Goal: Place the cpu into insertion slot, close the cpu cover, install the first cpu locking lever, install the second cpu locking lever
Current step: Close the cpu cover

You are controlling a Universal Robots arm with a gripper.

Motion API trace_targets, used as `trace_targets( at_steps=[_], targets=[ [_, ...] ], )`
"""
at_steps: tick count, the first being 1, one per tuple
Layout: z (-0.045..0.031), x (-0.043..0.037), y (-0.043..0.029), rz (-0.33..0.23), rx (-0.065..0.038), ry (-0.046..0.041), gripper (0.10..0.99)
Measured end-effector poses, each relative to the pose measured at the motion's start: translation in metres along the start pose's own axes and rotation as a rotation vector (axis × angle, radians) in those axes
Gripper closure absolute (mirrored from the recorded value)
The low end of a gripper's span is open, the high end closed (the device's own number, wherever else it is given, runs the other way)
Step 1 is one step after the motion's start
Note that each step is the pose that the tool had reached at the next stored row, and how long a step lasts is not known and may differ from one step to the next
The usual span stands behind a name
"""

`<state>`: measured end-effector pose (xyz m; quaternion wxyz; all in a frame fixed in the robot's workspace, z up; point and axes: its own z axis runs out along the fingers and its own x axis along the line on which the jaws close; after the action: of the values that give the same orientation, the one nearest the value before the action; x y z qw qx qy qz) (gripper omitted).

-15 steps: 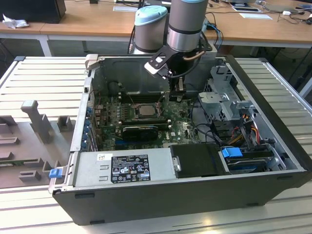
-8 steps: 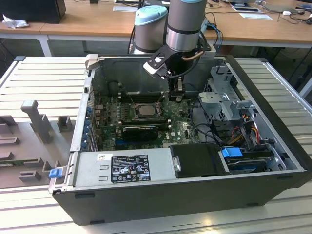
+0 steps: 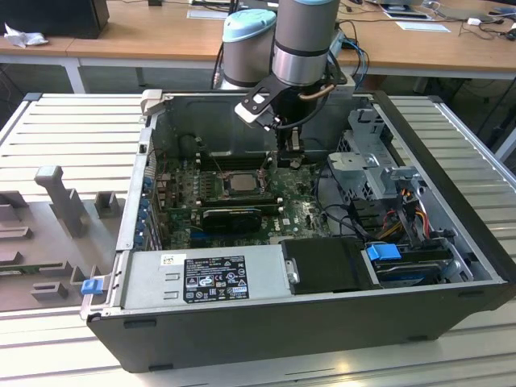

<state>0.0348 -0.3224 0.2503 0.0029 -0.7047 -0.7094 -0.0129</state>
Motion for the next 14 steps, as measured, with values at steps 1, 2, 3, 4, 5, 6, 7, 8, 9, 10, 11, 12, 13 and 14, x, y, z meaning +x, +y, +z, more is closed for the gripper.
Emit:
trace_targets(
  at_steps=[1,2,3,4,5,6,7,8,9,10,11,12,13,14],
  targets=[
    [0.0000,0.0000,-0.0008,0.000,0.000,0.0000,0.980],
    [0.0000,0.0000,-0.0016,0.000,0.000,0.0000,0.980],
    [0.0000,0.0000,-0.0019,0.000,0.000,0.0000,0.980],
    [0.0000,0.0000,-0.0025,0.000,0.000,0.0000,0.980],
    [-0.0001,0.0000,-0.0029,0.000,0.000,0.0000,0.980],
    [-0.0001,0.0000,-0.0032,0.000,0.000,-0.0001,0.980],
    [-0.0001,0.0000,-0.0036,0.000,0.000,0.0000,0.980],
    [0.0000,0.0000,-0.0040,0.000,0.000,0.0001,0.980],
    [-0.0001,0.0000,-0.0045,0.000,0.000,0.0000,0.980],
    [-0.0001,0.0000,-0.0048,0.000,0.000,0.0000,0.980],
    [-0.0001,0.0000,-0.0051,0.000,0.000,0.0000,0.980],
    [-0.0001,0.0000,-0.0054,0.000,0.000,0.0000,0.980],
    [-0.0001,0.0001,-0.0057,0.000,0.000,0.0000,0.980],
    [-0.0001,0.0000,-0.0061,0.000,0.000,0.0000,0.980]
  ],
)
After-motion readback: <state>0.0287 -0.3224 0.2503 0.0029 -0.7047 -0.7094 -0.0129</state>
